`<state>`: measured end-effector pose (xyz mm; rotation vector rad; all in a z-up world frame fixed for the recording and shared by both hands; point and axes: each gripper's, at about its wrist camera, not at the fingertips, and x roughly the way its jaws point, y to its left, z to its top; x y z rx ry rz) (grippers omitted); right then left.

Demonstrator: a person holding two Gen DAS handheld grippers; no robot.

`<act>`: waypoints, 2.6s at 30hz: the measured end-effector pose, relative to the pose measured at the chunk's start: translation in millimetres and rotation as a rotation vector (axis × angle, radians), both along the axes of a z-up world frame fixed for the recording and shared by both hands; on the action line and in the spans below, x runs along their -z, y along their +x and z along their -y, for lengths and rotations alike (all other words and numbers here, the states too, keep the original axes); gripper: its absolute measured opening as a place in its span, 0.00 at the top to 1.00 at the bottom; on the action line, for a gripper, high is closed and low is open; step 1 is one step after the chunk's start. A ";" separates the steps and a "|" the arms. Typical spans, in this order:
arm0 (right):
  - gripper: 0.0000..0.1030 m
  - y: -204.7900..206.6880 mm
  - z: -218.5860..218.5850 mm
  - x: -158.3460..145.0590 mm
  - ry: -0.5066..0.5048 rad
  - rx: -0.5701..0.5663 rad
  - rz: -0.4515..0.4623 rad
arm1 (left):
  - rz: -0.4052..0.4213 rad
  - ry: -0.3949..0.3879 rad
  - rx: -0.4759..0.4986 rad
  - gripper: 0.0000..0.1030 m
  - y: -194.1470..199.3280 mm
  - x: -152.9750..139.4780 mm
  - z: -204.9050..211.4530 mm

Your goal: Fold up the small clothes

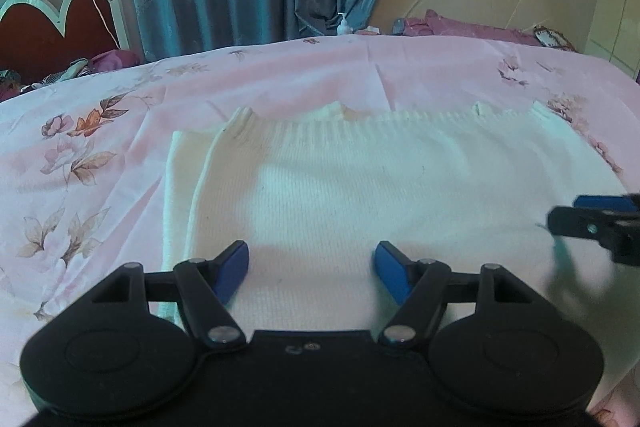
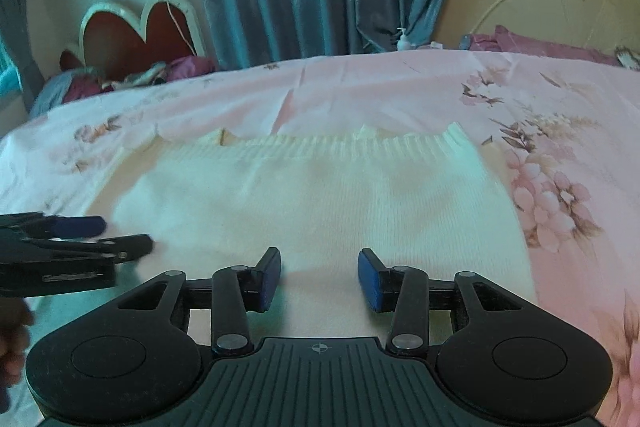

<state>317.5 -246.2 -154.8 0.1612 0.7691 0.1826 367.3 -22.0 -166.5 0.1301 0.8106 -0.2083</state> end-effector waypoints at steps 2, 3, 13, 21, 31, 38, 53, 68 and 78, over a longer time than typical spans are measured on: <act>0.58 -10.7 -1.7 -3.4 -0.007 0.004 0.003 | -0.003 0.002 0.000 0.32 -0.5 -0.8 0.2; 0.58 -16.3 -2.7 -4.2 -0.021 0.006 0.003 | -0.002 0.006 0.002 0.32 -1.1 -1.6 0.8; 0.58 -58.3 14.3 6.5 -0.091 0.097 -0.054 | 0.011 -0.009 0.019 0.32 -39.6 -19.0 -5.0; 0.58 -73.3 9.4 7.7 -0.129 0.128 -0.055 | -0.049 -0.022 0.044 0.27 -65.7 3.6 -18.0; 0.58 -76.9 0.0 0.7 -0.090 0.129 -0.076 | -0.136 -0.115 -0.016 0.26 -73.7 -9.8 -32.5; 0.58 -83.8 -20.4 -14.3 -0.063 0.098 -0.045 | -0.220 -0.245 -0.073 0.23 -87.7 -17.6 -48.1; 0.58 -84.3 -47.5 -20.4 -0.008 0.054 -0.032 | -0.300 -0.680 -0.289 0.23 -129.8 10.8 -91.9; 0.58 -25.0 -71.7 -6.1 -0.015 0.060 0.005 | -0.066 -0.995 -0.387 0.24 -74.3 45.0 -83.2; 0.58 8.0 -88.6 16.0 -0.173 0.053 0.014 | -0.026 -1.081 -0.545 0.81 -62.1 68.4 -92.0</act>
